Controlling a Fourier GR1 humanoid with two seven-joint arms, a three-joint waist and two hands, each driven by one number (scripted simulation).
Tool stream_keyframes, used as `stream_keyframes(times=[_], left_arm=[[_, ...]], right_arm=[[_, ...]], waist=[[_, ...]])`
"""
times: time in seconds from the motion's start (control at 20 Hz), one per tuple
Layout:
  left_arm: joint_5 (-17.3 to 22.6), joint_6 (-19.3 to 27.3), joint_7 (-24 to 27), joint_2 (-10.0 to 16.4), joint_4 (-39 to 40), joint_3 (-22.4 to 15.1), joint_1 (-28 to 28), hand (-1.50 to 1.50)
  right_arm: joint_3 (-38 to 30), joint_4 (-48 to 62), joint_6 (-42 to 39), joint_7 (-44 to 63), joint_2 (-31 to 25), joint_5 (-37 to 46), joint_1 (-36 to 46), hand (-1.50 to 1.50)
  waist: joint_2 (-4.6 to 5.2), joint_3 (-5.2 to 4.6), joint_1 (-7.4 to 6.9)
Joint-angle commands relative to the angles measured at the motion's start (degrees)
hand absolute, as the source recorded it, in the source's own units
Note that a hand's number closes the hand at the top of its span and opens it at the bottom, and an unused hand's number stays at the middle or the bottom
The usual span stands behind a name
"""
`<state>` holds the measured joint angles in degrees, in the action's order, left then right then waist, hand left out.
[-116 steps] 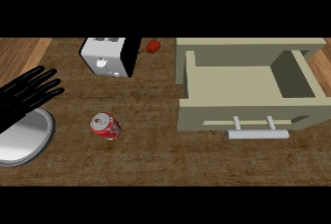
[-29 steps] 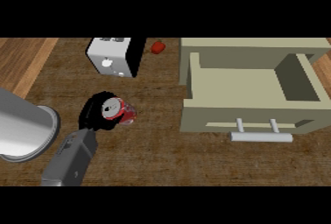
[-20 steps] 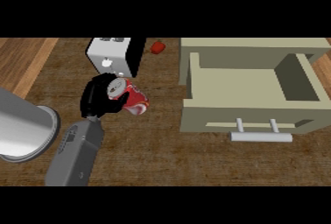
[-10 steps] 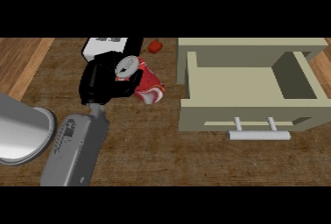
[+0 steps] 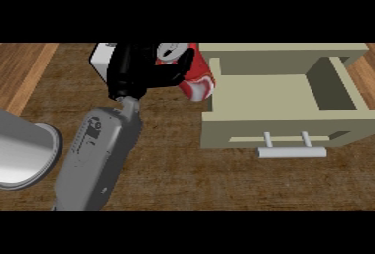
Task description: Pick up the can, place it into the drawer and close the drawer
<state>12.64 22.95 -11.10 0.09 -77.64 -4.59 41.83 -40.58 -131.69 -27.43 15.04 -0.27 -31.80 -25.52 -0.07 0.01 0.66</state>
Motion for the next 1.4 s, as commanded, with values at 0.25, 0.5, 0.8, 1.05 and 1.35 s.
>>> stream_keyframes(times=[0.25,0.5,0.8,1.05,1.35], left_arm=[[4.19,9.20,1.04,-0.09,11.59,-5.25,13.84,1.50],[5.32,8.10,2.85,-0.09,20.21,-2.36,20.65,1.50],[10.50,9.32,6.00,-0.09,28.60,-3.88,27.63,1.50],[13.42,8.93,6.76,-0.09,35.36,-3.85,33.41,1.50],[21.33,11.72,11.62,-0.09,40.21,-9.73,35.48,1.50]], right_arm=[[3.29,1.34,-0.01,-3.75,0.26,2.49,-1.43,-1.50],[1.06,-2.87,1.34,2.65,-1.44,-1.26,0.17,-1.50],[3.66,0.92,0.70,-0.92,0.26,2.06,0.33,-1.50],[1.67,1.40,2.61,2.00,-2.23,0.87,3.57,-1.50],[3.89,-0.86,1.27,-0.42,0.19,1.40,0.53,-1.50]], waist=[[0.11,0.02,0.81],[0.22,-0.01,0.83],[0.34,0.03,1.41],[0.42,0.02,1.21],[0.55,0.06,2.64]])
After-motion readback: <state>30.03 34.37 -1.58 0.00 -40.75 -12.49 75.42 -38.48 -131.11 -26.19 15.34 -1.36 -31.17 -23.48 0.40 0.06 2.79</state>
